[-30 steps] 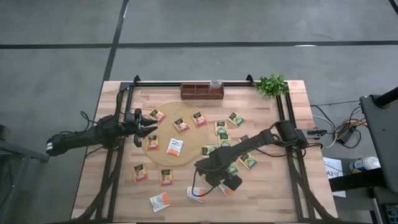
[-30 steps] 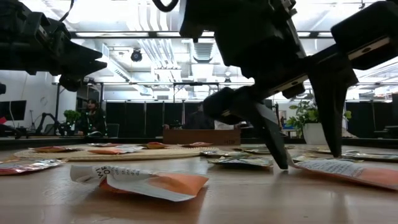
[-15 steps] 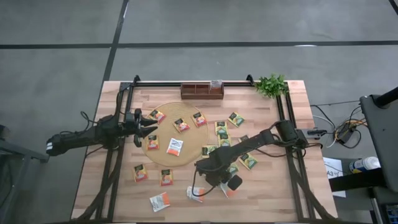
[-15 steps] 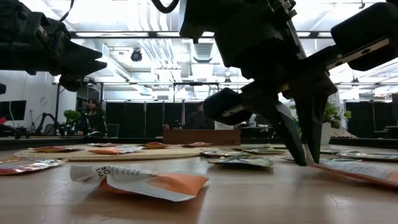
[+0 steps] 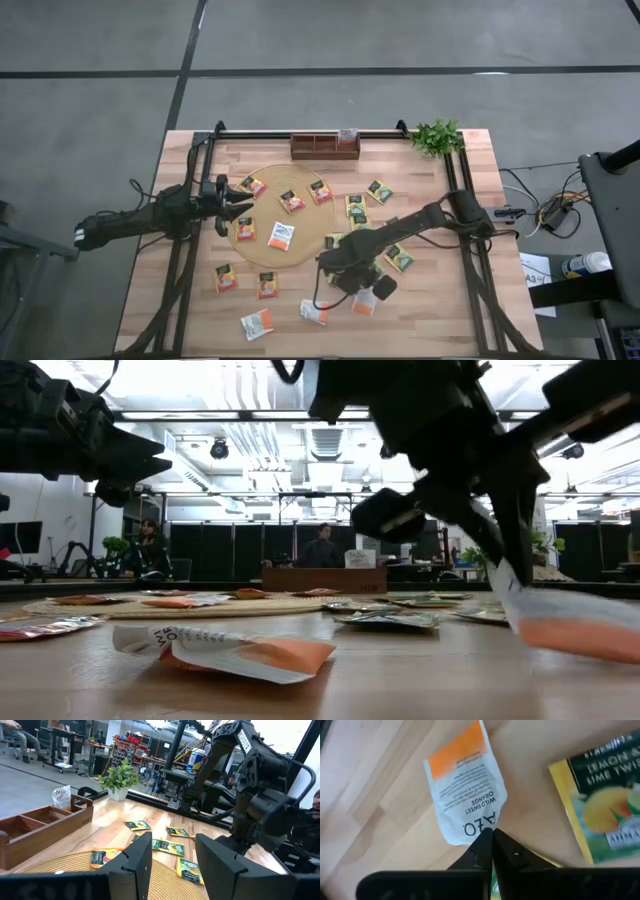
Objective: Pick & Place Tea
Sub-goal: Put the white tea bag into the right section of the wooden organizer
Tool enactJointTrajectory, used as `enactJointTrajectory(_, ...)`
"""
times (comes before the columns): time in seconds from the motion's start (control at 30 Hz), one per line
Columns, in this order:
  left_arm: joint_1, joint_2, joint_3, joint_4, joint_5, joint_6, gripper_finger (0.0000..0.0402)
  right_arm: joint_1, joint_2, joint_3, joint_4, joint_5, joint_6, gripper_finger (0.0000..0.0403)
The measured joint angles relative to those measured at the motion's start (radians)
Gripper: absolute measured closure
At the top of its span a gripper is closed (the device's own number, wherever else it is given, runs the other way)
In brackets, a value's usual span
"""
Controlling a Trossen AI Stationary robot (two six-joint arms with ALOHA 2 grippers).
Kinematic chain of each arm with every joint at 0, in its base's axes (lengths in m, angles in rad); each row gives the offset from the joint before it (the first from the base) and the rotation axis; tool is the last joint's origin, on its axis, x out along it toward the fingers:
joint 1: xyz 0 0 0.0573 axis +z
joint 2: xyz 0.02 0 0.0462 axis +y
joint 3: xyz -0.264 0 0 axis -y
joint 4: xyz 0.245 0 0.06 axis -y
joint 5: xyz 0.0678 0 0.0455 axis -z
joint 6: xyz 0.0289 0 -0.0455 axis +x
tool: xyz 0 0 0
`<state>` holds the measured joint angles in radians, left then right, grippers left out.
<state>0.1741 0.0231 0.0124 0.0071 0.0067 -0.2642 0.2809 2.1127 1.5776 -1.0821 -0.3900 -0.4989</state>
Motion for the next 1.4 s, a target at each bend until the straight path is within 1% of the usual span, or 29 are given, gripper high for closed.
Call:
enactJointTrajectory(0.17,0.0,0.0,0.0,0.0,0.0,0.0,0.0257,-0.02,-0.063,0.0,-0.039,0.005,0.014,0.0394)
enactJointTrajectory(0.3,0.0,0.0,0.0,0.0,0.0,0.0,0.0257,-0.036,-0.122,0.0,-0.063,0.084,0.023,0.0394)
enactJointTrajectory(0.4,0.0,0.0,0.0,0.0,0.0,0.0,0.0257,-0.053,-0.174,0.0,-0.085,0.123,0.021,0.0394)
enactJointTrajectory(0.67,0.0,0.0,0.0,0.0,0.0,0.0,0.0257,-0.118,-0.293,0.0,-0.13,0.263,0.036,0.0395)
enactJointTrajectory(0.73,0.0,0.0,0.0,0.0,0.0,0.0,0.0257,-0.142,-0.305,0.0,-0.146,0.292,0.051,0.0395)
enactJointTrajectory(0.83,0.0,0.0,0.0,0.0,0.0,0.0,0.0257,-0.186,-0.311,0.002,-0.181,0.308,0.071,0.0395)
enactJointTrajectory(1.0,0.0,0.0,0.0,0.0,0.0,0.0,0.0257,-0.253,-0.311,0.038,-0.236,0.386,0.075,0.0395)
enactJointTrajectory(1.13,0.0,0.0,0.0,0.0,0.0,0.0,0.0257,-0.315,-0.311,0.088,-0.248,0.398,0.073,0.0395)
enactJointTrajectory(1.3,0.0,0.0,0.0,0.0,0.0,0.0,0.0257,-0.391,-0.311,0.156,-0.251,0.444,0.058,0.0395)
enactJointTrajectory(1.4,0.0,0.0,0.0,0.0,0.0,0.0,0.0257,-0.441,-0.311,0.188,-0.252,0.45,0.04,0.0395)
